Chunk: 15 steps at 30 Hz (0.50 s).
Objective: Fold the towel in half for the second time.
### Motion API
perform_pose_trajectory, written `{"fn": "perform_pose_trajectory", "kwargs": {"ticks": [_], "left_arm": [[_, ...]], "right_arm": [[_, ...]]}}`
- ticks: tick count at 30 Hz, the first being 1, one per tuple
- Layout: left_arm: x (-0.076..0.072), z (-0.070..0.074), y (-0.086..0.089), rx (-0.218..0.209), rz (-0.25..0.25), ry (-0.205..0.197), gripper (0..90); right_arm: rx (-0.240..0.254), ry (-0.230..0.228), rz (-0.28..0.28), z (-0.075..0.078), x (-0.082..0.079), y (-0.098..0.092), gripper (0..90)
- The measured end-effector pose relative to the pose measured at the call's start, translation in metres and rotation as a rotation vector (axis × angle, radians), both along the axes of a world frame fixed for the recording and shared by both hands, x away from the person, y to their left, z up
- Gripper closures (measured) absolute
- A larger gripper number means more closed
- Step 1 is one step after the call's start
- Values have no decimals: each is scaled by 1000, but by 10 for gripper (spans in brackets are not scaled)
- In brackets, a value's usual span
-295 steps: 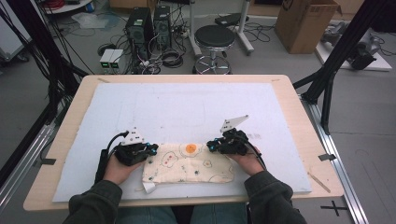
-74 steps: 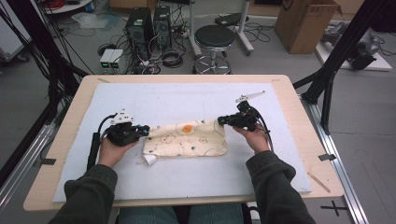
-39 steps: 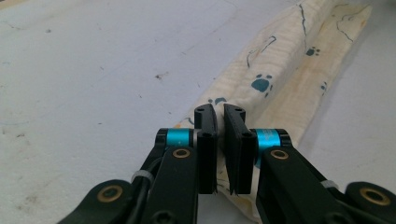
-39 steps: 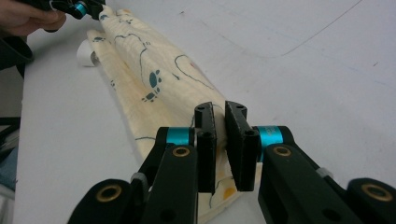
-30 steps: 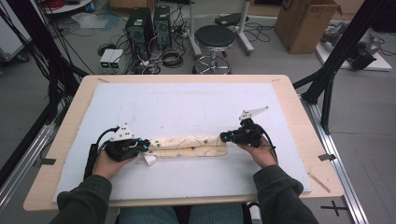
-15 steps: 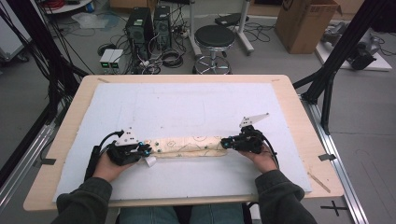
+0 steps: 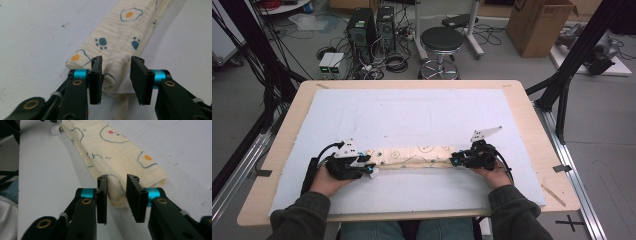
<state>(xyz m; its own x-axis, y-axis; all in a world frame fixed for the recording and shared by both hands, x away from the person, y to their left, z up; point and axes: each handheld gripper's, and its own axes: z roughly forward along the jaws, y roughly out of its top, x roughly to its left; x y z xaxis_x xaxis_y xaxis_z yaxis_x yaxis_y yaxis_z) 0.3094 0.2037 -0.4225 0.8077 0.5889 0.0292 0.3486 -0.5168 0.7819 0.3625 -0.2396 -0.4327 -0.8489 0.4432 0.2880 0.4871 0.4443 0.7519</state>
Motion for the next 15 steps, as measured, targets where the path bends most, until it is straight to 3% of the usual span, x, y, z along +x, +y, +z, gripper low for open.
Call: {"fn": "perform_pose_trajectory", "kwargs": {"ticks": [5, 9, 12, 15], "left_arm": [[-4, 8, 8, -80, 7, -12, 508], [0, 18, 8, -97, 11, -27, 504], [6, 25, 4, -122, 18, -39, 555], [13, 27, -6, -118, 38, -42, 643]], "right_arm": [[12, -42, 15, 12, -7, -2, 600], [35, -81, 18, 27, -8, -1, 587], [37, -100, 17, 36, -4, 7, 586], [18, -120, 15, 41, 4, 20, 587]]}}
